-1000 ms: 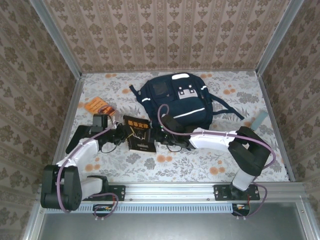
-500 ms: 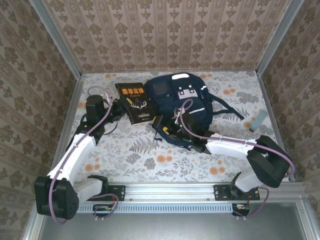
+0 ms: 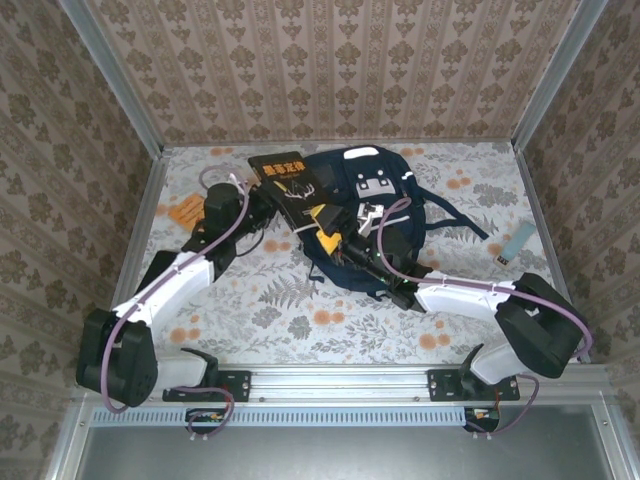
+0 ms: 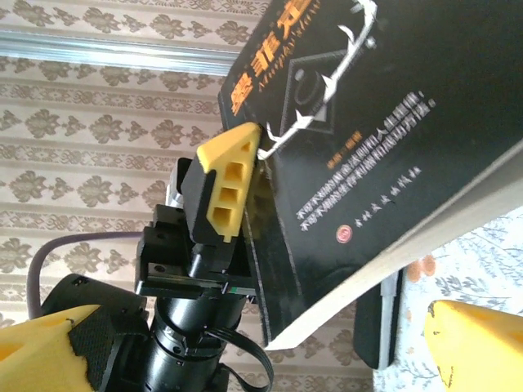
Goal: Pack the student bag
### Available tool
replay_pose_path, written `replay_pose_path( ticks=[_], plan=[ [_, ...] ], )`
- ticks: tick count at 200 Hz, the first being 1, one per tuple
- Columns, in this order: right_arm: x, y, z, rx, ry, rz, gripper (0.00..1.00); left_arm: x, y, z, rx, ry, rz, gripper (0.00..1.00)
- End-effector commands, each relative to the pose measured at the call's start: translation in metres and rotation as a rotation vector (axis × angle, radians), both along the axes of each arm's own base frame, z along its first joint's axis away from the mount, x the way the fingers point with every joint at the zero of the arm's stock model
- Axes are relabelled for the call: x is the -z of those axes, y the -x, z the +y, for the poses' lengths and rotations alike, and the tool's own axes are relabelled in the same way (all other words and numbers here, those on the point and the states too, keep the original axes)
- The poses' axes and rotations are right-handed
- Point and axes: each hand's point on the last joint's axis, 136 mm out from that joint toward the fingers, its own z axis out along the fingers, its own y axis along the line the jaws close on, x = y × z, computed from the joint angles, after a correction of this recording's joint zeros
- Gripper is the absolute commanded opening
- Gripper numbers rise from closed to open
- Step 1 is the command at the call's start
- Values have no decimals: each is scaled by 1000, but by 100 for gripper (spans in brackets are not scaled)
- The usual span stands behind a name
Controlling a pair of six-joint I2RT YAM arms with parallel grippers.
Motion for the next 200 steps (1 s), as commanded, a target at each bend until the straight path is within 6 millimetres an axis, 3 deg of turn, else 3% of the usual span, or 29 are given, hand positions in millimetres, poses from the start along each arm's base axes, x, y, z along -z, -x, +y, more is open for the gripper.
replay_pose_path(
  ticks=[1, 37, 47, 88, 135, 176, 190, 200],
  plan=[
    [-22, -10, 2, 19, -106, -15, 99, -73, -8, -6, -18, 116, -177, 11],
    [-27, -22, 7, 16, -131, -29, 99, -75, -7, -10, -10, 125, -170, 11],
    [-30, -28, 4, 26, -138, -44, 97, -73, 0, -20, 19, 133, -157, 11],
    [-40, -51, -11, 79, -117, -80, 87, -62, 4, -28, 57, 161, -104, 11],
    [-37, -58, -16, 96, -103, -79, 54, -51, 5, -28, 65, 156, -81, 10],
    [-24, -61, -20, 116, -33, -46, 31, -40, 10, -30, 90, 158, -53, 11],
    [-20, -61, -26, 133, 8, -44, 22, -32, 12, -28, 99, 145, -36, 18],
    [-20, -61, -32, 148, 51, -57, 17, -22, 15, -26, 106, 120, -11, 30]
  ],
)
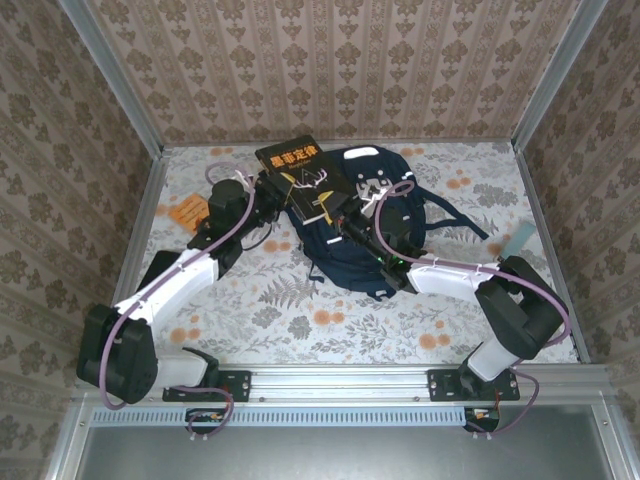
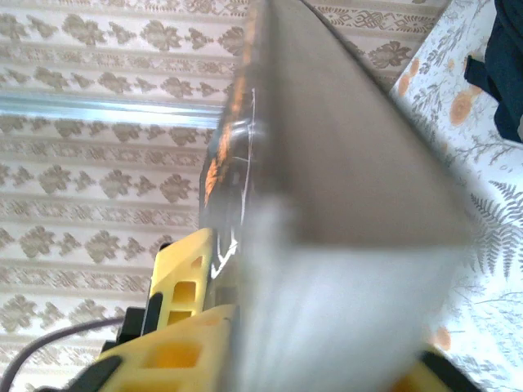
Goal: Pack the student bag
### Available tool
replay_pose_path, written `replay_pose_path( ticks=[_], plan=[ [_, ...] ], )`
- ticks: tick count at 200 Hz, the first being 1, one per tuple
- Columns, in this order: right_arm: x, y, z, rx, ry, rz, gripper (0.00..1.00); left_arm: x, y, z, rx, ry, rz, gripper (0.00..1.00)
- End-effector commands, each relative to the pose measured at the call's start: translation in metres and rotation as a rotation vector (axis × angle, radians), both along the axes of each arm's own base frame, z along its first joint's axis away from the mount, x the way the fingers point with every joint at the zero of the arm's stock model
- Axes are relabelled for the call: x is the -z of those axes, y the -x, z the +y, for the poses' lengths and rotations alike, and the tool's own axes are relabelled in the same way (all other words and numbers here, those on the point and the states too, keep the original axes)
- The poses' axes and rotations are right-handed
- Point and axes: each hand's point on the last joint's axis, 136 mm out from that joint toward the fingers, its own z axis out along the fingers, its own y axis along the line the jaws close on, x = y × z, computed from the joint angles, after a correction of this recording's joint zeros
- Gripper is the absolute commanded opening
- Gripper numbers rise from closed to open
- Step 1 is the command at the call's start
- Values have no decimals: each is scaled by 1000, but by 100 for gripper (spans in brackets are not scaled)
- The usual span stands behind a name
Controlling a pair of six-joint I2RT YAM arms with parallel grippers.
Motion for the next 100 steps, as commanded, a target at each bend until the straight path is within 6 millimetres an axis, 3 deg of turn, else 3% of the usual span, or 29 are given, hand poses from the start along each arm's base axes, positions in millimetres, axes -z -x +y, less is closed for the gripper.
replay_pose_path(
  ticks=[1, 13, 26, 32, 39, 68, 100],
  plan=[
    [-15, -4, -15, 47, 71, -43, 17, -4, 12, -7, 79, 8, -19, 32],
    [-14, -3, -25, 66, 142, -46, 14, 11, 17, -5, 86, -40, 11, 47],
    [-12, 0, -37, 85, 246, -43, 12, 34, 16, 13, 55, -113, 70, 63],
    [-7, 1, -42, 92, 304, -35, 12, 46, 20, 18, 52, -150, 102, 68],
    [-16, 6, -51, 102, 352, -51, 11, 57, 23, 23, 52, -192, 127, 72],
    [-21, 16, -85, 128, 581, -33, 9, 89, 40, 31, 114, -373, 165, 79],
    [-16, 25, -126, 172, 697, 32, 9, 97, 52, 28, 242, -596, 90, 82]
  ],
)
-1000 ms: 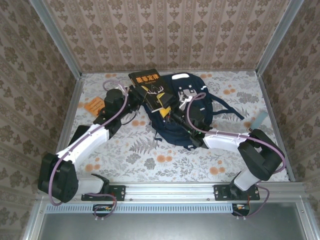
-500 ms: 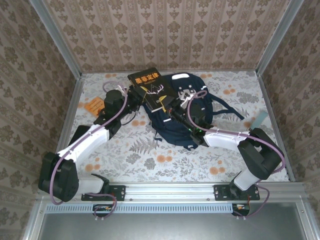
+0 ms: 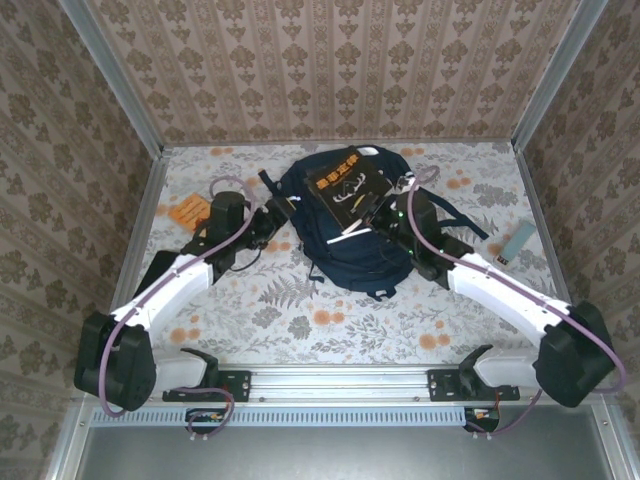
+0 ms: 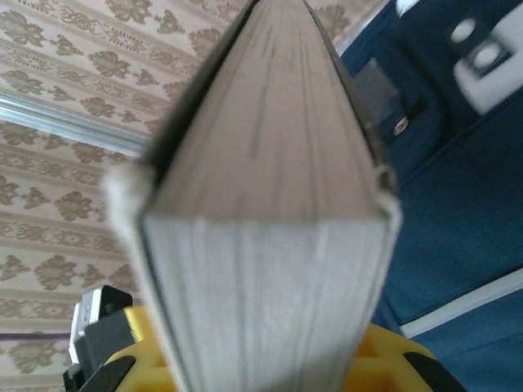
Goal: Pack the student bag
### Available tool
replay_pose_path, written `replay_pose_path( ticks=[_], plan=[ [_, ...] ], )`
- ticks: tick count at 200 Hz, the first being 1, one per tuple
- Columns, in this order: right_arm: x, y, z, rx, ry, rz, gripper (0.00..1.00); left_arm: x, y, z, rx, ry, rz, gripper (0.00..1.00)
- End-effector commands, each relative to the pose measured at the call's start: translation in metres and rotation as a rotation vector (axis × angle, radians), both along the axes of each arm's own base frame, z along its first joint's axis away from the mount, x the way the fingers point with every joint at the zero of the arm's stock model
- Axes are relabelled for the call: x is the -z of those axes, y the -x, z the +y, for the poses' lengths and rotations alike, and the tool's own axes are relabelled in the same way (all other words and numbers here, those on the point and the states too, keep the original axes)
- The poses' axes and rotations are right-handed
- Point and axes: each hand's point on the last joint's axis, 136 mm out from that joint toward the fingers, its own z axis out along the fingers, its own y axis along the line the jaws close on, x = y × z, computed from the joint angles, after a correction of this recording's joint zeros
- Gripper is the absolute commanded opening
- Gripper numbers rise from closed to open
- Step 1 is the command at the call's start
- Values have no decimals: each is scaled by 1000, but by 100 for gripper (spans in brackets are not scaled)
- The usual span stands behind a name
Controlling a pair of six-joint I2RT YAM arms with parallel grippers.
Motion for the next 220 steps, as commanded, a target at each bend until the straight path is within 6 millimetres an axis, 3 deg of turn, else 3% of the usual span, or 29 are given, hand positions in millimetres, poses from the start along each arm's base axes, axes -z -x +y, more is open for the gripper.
replay_pose_path(
  ticks=[1, 56, 114, 166, 220],
  plan=[
    [-15, 9, -35, 44, 148, -18, 9, 7, 16, 1, 164, -221, -58, 81],
    [-15, 42, -113, 212, 252, 22, 9, 10, 35, -58, 487, -530, -205, 87],
    [10, 75, -179, 347, 367, 188, 11, 11, 42, -133, 741, -781, -311, 93],
    [22, 91, -205, 413, 353, 232, 11, 48, 43, -188, 953, -945, -322, 82],
    [27, 95, -208, 420, 319, 239, 12, 78, 20, -201, 988, -1133, -295, 68]
  ],
)
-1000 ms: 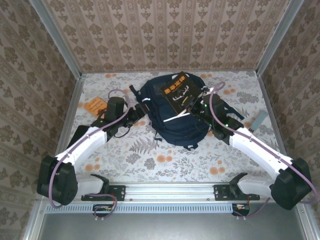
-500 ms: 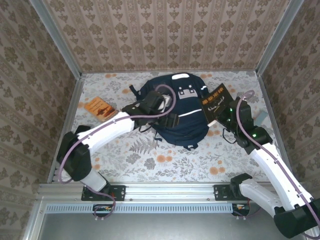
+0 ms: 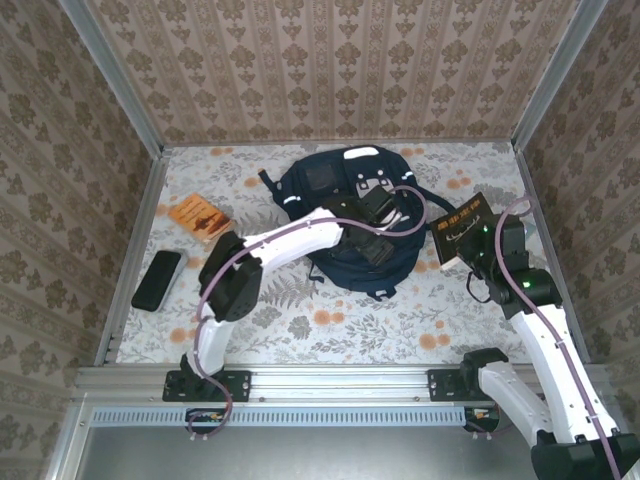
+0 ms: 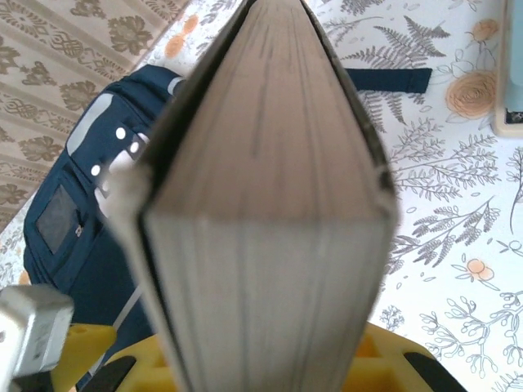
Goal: Pack the student bag
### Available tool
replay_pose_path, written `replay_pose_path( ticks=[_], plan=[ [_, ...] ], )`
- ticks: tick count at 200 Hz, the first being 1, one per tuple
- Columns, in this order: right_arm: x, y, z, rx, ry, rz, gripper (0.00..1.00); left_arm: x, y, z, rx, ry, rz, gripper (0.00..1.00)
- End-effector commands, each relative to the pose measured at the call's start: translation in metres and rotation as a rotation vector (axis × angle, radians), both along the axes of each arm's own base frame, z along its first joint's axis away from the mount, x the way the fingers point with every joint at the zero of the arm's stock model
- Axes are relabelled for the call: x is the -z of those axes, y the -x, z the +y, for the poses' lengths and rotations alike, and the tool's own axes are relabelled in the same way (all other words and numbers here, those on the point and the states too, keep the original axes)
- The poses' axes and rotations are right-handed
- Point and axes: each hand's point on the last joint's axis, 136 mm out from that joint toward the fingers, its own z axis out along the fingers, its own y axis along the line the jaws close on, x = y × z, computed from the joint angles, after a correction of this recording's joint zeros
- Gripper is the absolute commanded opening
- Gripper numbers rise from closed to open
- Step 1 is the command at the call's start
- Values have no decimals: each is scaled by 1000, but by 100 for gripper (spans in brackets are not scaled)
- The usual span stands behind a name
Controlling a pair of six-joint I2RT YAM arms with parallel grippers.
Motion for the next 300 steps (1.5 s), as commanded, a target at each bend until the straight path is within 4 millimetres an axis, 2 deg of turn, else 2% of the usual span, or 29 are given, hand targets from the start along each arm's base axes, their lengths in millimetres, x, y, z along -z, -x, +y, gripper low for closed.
replay_pose_path(
  ticks=[1, 57, 81, 100, 124, 174, 199, 228, 247, 269, 300],
  plan=[
    [-12, -3, 3, -19, -17, -60, 12, 0, -11, 12, 25, -138, -66, 68],
    [-10, -5, 6, -21, -34, -63, 13, 23, -23, 12, 36, -242, -99, 58],
    [-9, -6, 6, -18, -40, -64, 13, 26, -22, 12, 35, -268, -91, 60],
    [-9, -7, 6, -19, -42, -64, 13, 27, -16, 10, 59, -264, -69, 67],
    [-8, -8, 6, -19, -42, -65, 13, 28, -18, 10, 73, -278, -87, 66],
    [-9, -8, 6, -18, -46, -67, 13, 19, -21, 8, 74, -293, -129, 35],
    [-15, -4, 5, -17, -41, -82, 14, -5, -28, 6, 65, -295, -224, 25],
    [-33, 6, 2, -22, -17, -129, 15, -51, -33, 2, 53, -214, -364, 15],
    [-37, 12, 4, -38, -17, -137, 15, -86, -38, 1, 33, -130, -451, 10],
    [-37, 18, 8, -65, -31, -136, 15, -121, -44, 2, 3, -54, -550, 8],
    [-44, 23, 17, -116, -53, -165, 15, -155, -58, 8, -71, 5, -645, 6]
  ],
)
